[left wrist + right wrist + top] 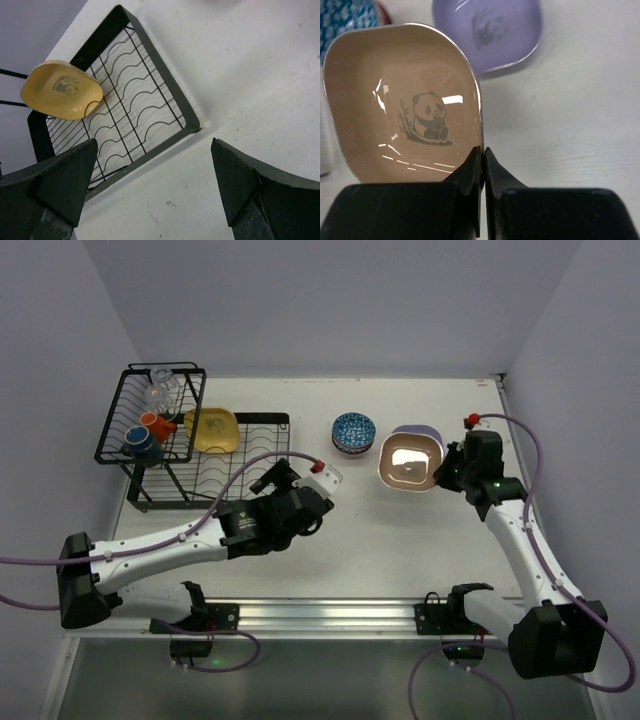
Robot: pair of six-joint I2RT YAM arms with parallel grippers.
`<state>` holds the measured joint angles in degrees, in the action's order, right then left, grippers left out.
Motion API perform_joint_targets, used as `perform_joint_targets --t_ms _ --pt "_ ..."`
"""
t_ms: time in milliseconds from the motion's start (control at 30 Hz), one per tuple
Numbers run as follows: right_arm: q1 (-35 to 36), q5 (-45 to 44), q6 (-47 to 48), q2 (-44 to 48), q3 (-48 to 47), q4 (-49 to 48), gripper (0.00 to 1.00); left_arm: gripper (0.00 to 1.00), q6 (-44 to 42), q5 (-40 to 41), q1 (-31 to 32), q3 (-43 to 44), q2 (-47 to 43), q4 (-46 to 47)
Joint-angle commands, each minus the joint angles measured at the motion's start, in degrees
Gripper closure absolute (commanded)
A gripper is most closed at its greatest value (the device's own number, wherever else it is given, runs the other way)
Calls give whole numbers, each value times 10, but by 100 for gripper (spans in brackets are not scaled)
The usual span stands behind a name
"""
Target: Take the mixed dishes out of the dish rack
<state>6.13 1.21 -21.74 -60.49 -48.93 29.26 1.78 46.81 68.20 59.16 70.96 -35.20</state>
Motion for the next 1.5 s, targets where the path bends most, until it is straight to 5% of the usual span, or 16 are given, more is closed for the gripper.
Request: perform_joint_targets --t_ms 0,133,233,533,1067,1467 --pt "-40 -86 40 -34 -36 -102 100 0 39 16 -22 28 -61 54" --pt "-59 -18 130 -131 -103 -174 100 0 63 0 -23 18 -88 24" --pt "-85 27 146 -225 -196 -130 100 0 70 -30 -23 9 -106 7" --pt "-93 82 177 -381 -281 -79 100 0 47 -60 -23 -66 -172 59" --pt "-98 48 240 -436 -315 -39 97 0 43 -68 -23 -84 -185 66" --pt "-99 28 260 -471 -371 8 85 0 39 -82 -23 -88 -185 67"
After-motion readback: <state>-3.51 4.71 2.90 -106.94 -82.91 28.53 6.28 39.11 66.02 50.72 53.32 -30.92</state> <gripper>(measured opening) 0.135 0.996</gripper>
